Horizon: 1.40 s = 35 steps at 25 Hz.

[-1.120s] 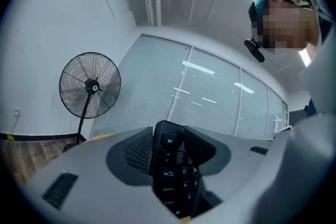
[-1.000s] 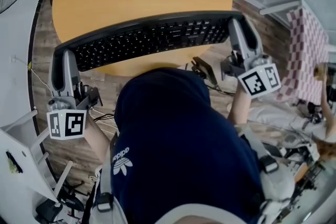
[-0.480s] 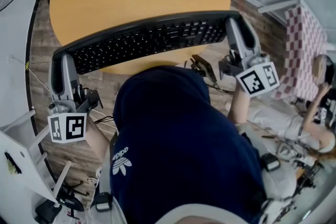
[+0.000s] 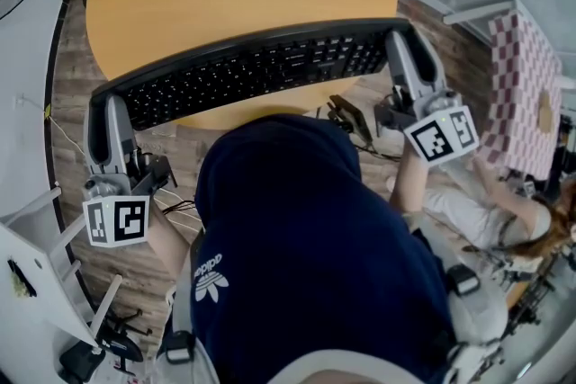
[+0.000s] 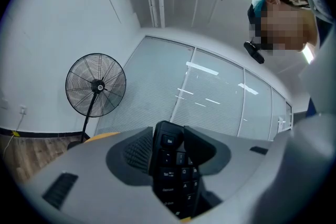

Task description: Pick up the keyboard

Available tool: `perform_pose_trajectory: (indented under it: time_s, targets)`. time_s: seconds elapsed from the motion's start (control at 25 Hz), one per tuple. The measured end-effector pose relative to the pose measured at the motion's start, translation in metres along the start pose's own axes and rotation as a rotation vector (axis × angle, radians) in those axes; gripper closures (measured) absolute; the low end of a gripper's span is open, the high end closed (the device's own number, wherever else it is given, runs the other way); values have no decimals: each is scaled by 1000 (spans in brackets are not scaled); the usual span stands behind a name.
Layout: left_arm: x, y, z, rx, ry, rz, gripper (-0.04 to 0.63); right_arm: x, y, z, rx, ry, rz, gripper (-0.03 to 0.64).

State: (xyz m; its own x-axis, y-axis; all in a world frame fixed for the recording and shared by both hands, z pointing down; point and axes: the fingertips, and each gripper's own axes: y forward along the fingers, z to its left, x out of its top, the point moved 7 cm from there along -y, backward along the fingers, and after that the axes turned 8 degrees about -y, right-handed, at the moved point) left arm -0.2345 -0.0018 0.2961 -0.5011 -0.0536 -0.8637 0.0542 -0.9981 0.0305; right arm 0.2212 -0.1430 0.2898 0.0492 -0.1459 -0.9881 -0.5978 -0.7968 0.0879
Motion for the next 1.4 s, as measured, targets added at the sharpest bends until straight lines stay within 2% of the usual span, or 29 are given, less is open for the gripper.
perform_pose_trajectory:
  time_s: [1.4]
  targets:
    - [3,-1,-2,10,3,6,422,3,2,1,8,9,7,479]
